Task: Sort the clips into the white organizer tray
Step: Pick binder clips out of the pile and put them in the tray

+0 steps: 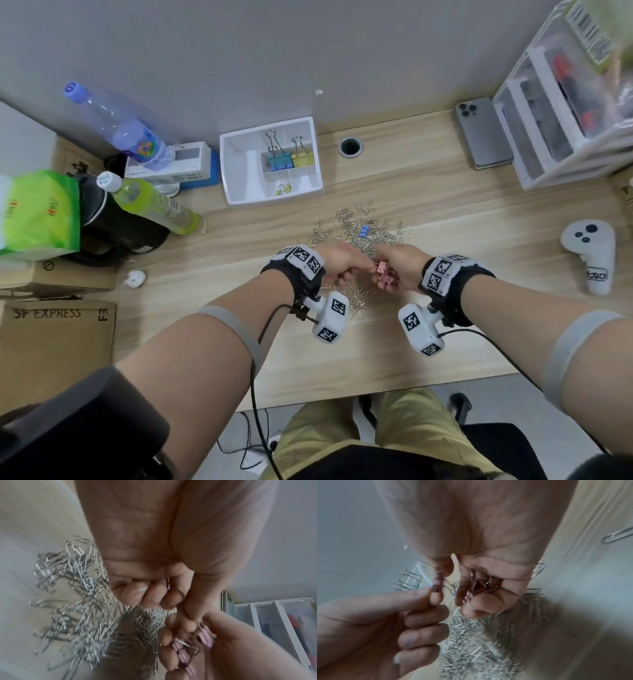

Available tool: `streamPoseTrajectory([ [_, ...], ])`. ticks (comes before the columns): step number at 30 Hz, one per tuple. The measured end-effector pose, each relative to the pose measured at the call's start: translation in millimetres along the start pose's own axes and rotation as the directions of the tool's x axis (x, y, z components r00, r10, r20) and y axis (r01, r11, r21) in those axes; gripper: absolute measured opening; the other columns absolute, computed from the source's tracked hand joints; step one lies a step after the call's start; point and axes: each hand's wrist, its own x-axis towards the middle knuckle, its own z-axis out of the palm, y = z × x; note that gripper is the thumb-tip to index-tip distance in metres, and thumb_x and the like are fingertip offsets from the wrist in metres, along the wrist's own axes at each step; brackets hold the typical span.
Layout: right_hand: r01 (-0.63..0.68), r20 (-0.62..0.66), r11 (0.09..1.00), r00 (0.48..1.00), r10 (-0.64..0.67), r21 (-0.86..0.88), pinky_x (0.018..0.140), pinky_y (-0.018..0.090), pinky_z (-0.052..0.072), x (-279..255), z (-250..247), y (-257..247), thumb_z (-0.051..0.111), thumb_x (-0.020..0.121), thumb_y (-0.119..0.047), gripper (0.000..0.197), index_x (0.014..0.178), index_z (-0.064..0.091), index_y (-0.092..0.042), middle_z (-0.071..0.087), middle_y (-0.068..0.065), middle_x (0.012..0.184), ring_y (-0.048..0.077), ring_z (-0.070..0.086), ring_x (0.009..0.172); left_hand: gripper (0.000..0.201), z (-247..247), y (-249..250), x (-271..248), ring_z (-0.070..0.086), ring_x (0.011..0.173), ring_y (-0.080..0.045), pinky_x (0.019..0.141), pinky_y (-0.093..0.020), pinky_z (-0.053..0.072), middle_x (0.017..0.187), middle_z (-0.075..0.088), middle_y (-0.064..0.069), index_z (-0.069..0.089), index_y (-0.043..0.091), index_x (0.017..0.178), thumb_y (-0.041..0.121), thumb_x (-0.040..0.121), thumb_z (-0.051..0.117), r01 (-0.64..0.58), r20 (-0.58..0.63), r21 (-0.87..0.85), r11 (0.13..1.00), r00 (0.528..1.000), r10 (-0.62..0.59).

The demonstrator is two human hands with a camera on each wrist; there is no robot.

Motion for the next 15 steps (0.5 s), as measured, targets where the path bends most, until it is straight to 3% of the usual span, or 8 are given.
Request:
streamPoseTrajectory([
  [2,0.016,0.021,1.0,1.0,-0.016,0.005,0.046,0.024,0.037,-2,7,-9,0.044,0.099,-0.038,0.042,0.079,0.059,-0.005,0.057,0.01,0.062,0.019,0.051,0.049,0.014,-9,0,-4,0.036,0.046,-0.012,0.047,-0.025,0.031,0.048,0.042,0.002,0.071,0.013,0.077,0.016,0.09,0.066,-0.035,-0.089,0.012,0.999,0.995,0.035],
  [4,0.031,0.039,1.0,0.999,-0.031,-0.003,0.044,0.023,0.039,-2,13,-18,0.051,0.098,-0.03,0.029,0.092,0.06,-0.003,0.058,0.011,0.064,0.018,0.052,0.05,0.01,-21,-1,-10,0.039,0.049,-0.017,0.053,-0.029,0.036,0.05,0.045,0.0,0.076,0.022,0.077,0.03,0.082,0.073,-0.053,-0.134,0.098,0.994,0.989,0.066],
  [6,0.044,0.065,0.999,0.997,-0.043,-0.005,0.041,0.023,0.04,-1,18,-25,0.055,0.095,-0.017,0.016,0.092,0.059,-0.001,0.057,0.011,0.065,0.017,0.052,0.051,0.018,-31,-3,-15,0.043,0.052,-0.018,0.059,-0.028,0.039,0.049,0.049,0.003,0.077,0.03,0.083,0.046,0.076,0.075,-0.046,-0.194,0.238,0.97,0.977,0.094],
  [8,0.049,0.101,0.999,0.994,-0.05,0.015,0.041,0.022,0.041,0,25,-35,0.055,0.094,-0.01,0.01,0.09,0.056,-0.001,0.056,0.011,0.065,0.016,0.053,0.052,0.017,-44,-6,-19,0.042,0.049,-0.013,0.055,-0.023,0.039,0.043,0.051,0.011,0.078,0.028,0.082,0.043,0.075,0.078,-0.06,-0.285,0.222,0.973,0.951,0.123],
  [11,0.038,0.173,0.996,0.984,-0.052,0.08,0.042,0.018,0.043,3,33,-47,0.052,0.096,-0.007,0.011,0.1,0.059,0.0,0.055,0.009,0.067,0.014,0.054,0.055,0.013,-58,-9,-26,0.042,0.05,-0.008,0.05,-0.02,0.039,0.042,0.053,0.016,0.078,0.021,0.081,0.033,0.076,0.08,-0.125,-0.347,0.178,0.976,0.92,0.181],
  [15,0.042,0.214,0.993,0.975,-0.065,0.108,0.043,0.018,0.046,13,45,-70,0.052,0.095,-0.005,0.03,0.124,0.055,0.003,0.058,0.011,0.073,0.014,0.058,0.058,0.015,-77,-12,-34,0.042,0.052,-0.004,0.049,-0.016,0.037,0.041,0.051,0.018,0.078,0.02,0.08,0.035,0.076,0.079,-0.12,-0.37,0.181,0.976,0.911,0.181],
])
